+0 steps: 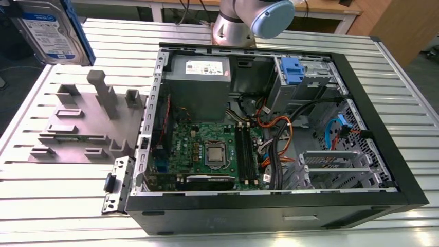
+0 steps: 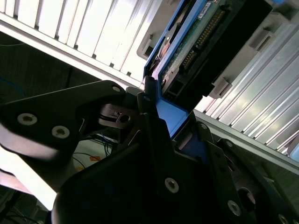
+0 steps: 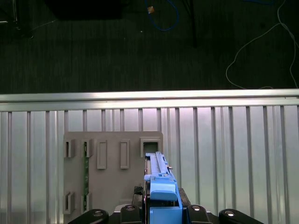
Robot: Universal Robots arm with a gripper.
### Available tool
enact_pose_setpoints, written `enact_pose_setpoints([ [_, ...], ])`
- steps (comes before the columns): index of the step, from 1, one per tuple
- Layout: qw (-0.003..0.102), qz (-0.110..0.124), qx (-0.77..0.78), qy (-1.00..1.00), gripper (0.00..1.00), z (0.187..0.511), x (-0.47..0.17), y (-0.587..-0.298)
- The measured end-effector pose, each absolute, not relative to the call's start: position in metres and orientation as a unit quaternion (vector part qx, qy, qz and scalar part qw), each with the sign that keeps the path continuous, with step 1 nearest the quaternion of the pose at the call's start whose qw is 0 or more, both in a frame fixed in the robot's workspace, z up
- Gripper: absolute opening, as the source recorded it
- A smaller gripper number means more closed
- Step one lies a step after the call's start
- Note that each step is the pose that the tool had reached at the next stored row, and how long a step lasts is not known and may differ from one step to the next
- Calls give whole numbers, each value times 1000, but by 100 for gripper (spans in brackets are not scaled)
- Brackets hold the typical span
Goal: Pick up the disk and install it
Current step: 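Pick up the disk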
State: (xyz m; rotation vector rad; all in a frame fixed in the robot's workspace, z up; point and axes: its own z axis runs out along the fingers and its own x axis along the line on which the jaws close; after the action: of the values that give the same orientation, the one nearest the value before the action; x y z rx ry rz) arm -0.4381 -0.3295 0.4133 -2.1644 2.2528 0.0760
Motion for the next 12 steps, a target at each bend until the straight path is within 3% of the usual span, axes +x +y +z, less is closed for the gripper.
enact_pose_setpoints([
  [12,8,24,-693,721,37,418,-438,-330],
])
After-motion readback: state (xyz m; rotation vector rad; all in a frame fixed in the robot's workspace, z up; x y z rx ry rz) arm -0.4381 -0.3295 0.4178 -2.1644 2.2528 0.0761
